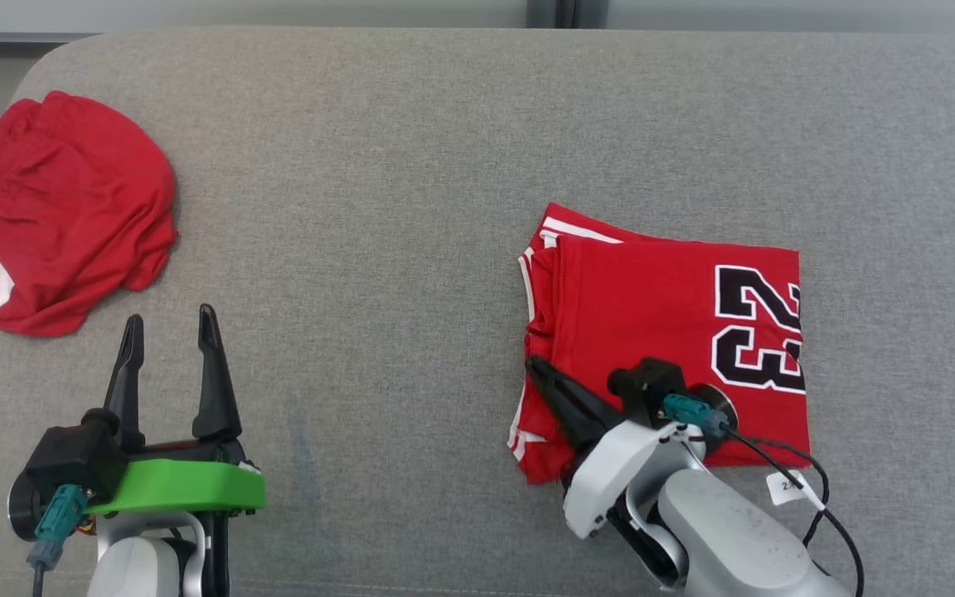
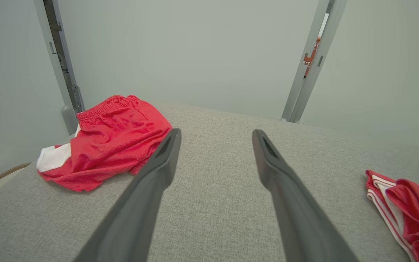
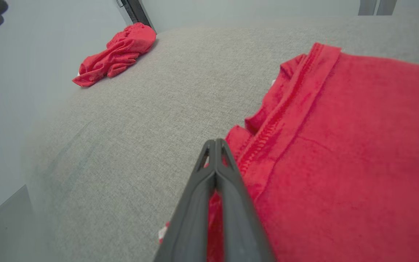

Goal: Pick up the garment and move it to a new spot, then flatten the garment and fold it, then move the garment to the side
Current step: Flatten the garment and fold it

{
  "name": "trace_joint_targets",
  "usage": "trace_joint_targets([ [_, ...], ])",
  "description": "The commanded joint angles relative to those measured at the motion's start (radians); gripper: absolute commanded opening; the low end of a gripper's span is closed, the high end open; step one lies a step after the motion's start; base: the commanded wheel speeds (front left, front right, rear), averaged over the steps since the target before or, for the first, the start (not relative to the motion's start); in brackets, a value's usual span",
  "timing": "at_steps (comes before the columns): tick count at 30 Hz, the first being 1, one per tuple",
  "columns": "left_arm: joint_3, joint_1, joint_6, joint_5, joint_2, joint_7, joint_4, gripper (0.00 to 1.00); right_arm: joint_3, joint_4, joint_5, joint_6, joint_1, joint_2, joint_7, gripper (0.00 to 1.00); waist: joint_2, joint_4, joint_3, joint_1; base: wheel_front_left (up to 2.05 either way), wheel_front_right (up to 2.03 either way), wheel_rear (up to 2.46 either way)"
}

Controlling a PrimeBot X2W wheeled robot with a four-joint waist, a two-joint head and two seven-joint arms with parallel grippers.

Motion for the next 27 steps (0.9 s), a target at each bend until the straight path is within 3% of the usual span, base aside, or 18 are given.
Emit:
trace_joint_targets([
  [1,0.007,-0.004,0.005,-0.001,0.002,-0.003,-0.002,1.00,-0.024,-0.015,-0.013,-0.001,-0.017,-0.004,-0.003,0.00,0.0000,-0.014,-0.007,0.0000,0.00,0.00,0.00],
  [7,0.029,0.010,-0.005,0.018,0.002,-0.003,-0.006,1.00,-0.170,-0.091,-0.104,-0.001,0.011,-0.005,-0.003,0.00,0.0000,-0.057,-0.029,0.0000,0.00,0.00,0.00],
  [14,0.062,0.023,-0.009,0.042,0.002,-0.003,-0.009,1.00,-0.325,-0.215,-0.169,-0.001,0.064,-0.059,-0.003,0.00,0.0000,-0.108,-0.060,0.0000,0.00,0.00,0.00],
  [17,0.066,0.031,-0.013,0.054,0.002,-0.003,-0.011,1.00,-0.380,-0.260,-0.162,-0.001,0.097,-0.093,-0.003,0.53,0.0000,-0.126,-0.073,0.0000,0.00,0.00,0.00],
  [18,0.066,0.034,-0.013,0.057,0.002,-0.003,-0.012,1.00,-0.391,-0.273,-0.163,-0.001,0.106,-0.099,-0.003,0.85,0.0000,-0.131,-0.076,0.0000,0.00,0.00,0.00],
  [19,0.067,0.037,-0.014,0.060,0.002,-0.003,-0.012,1.00,-0.399,-0.288,-0.163,-0.001,0.118,-0.104,-0.003,1.00,0.0000,-0.137,-0.081,0.0000,0.00,0.00,0.00],
  [27,0.076,0.065,-0.018,0.067,0.002,-0.003,0.000,1.00,-0.428,-0.356,-0.166,-0.001,0.209,-0.114,-0.003,1.00,0.0000,-0.166,-0.122,0.0000,0.00,0.00,0.00],
])
